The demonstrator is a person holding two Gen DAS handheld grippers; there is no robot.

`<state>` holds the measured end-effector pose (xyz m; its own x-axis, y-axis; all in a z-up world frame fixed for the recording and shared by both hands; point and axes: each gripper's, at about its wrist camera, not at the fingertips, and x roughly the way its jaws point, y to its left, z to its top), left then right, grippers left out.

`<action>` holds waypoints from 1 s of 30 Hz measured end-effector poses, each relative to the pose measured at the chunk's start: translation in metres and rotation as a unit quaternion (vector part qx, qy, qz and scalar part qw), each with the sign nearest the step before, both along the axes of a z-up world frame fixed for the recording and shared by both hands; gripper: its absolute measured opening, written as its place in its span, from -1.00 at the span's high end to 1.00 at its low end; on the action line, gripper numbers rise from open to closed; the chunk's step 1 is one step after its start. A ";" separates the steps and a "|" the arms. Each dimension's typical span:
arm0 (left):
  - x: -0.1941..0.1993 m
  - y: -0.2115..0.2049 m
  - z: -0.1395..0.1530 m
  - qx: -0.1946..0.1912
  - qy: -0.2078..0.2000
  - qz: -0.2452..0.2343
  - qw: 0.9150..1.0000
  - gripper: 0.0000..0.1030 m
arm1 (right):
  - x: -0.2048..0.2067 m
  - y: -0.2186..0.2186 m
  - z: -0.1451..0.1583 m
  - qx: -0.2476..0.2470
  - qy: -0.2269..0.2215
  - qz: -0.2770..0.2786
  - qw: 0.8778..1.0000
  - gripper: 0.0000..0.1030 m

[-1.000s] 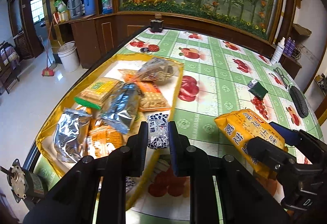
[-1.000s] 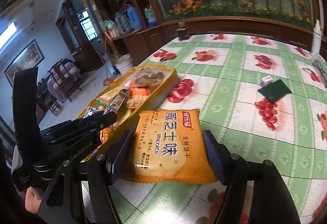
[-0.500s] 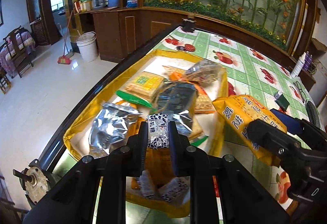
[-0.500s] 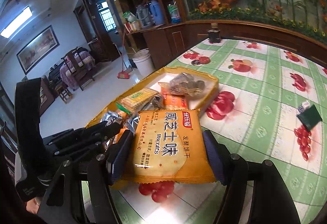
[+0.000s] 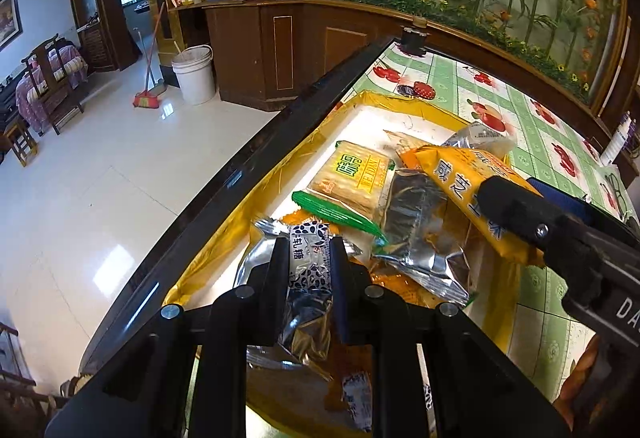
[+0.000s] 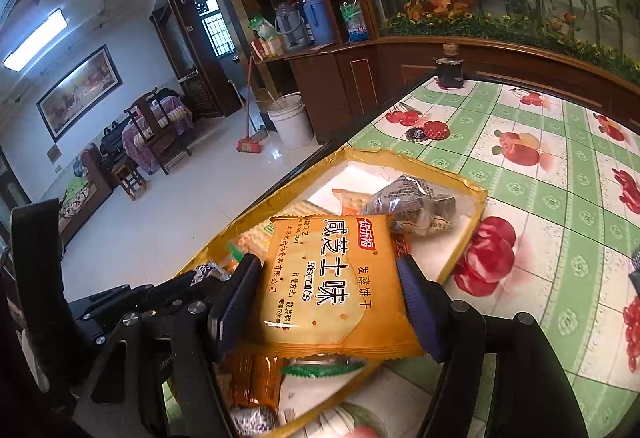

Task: Organize snacks
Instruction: 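Carry the white carton and orange biscuit pack over the yellow tray, then open the right tool to drop the biscuit pack while the left tool releases the carton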

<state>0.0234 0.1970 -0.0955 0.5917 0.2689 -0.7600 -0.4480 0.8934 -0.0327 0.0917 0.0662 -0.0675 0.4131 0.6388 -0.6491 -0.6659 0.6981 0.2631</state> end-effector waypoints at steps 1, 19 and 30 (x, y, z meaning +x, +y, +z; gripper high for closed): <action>0.002 0.000 0.000 0.000 0.002 -0.002 1.000 0.66 | 0.003 0.003 -0.001 0.001 0.002 0.000 1.000 -0.36; 0.011 0.004 -0.005 0.035 0.017 0.005 0.999 0.66 | 0.012 0.029 -0.006 -0.001 0.006 0.011 1.000 -0.36; 0.007 0.008 -0.005 0.036 0.014 0.019 0.999 -0.16 | 0.016 0.019 0.001 0.007 -0.008 -0.011 1.000 -0.41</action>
<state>0.0306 0.2050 -0.1007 0.5583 0.3451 -0.7545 -0.4815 0.8753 0.0441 0.1073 0.0848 -0.0665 0.4381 0.6388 -0.6325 -0.6549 0.7088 0.2623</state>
